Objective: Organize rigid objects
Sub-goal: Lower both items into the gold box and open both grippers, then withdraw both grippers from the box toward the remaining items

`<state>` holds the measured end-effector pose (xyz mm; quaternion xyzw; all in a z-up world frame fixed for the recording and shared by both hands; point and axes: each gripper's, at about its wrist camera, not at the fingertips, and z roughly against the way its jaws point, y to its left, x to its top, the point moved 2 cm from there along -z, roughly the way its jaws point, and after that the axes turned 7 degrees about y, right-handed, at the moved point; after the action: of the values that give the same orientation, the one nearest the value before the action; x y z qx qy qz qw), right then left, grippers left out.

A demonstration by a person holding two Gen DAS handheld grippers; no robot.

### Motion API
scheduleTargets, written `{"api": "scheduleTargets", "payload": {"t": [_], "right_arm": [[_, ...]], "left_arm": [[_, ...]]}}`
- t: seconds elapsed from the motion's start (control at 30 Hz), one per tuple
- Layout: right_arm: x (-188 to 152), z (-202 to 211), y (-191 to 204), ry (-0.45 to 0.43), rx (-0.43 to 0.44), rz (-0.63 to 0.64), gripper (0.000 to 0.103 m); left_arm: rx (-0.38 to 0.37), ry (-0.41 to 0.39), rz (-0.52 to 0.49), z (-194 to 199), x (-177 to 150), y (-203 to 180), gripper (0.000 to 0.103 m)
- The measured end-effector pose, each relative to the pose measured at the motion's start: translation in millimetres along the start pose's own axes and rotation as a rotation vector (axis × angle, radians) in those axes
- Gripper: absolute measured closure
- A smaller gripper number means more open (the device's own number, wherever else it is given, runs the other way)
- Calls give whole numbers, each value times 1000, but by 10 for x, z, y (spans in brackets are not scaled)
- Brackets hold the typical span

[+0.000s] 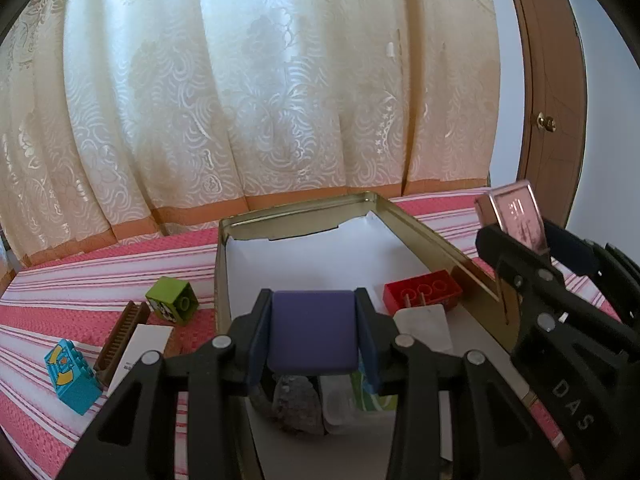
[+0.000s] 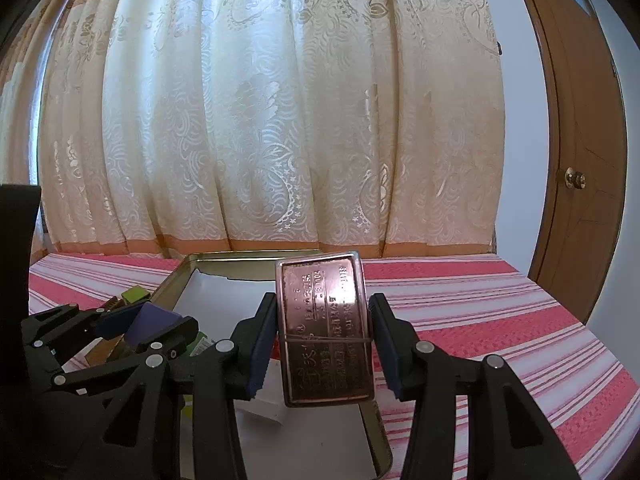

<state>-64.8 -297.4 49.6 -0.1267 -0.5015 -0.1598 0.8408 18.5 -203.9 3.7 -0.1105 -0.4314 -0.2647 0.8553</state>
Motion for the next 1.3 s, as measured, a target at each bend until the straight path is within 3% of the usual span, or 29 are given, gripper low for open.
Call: {"api": "scheduleTargets", "payload": {"t": [0.5,0.57,0.7,0.83,0.93,1.13,1.3], "right_arm": [[0,-40,8,28,22,3,53],[-6,-47,15,30,25,7,51],[-16,-18,-41,14,19,-27,35],[-16,-18,-71,11,25,-49,33],[-14,-16,-72,6,21,-52,23],[-13,-8,-83,-7,21,-57,23],[-11,40,-200,-49,25,-127,23]], "left_arm": [[10,22,3,-27,-3,20,62],[21,14,0,-7,-10,15,53],[36,-15,-9,52,-22,-8,25],[72,-75,-45,151,-27,-71,1],[77,-88,-63,165,-18,-104,0],[65,-95,-45,174,-14,-88,0],[65,-162,-38,296,1,-65,0]]}}
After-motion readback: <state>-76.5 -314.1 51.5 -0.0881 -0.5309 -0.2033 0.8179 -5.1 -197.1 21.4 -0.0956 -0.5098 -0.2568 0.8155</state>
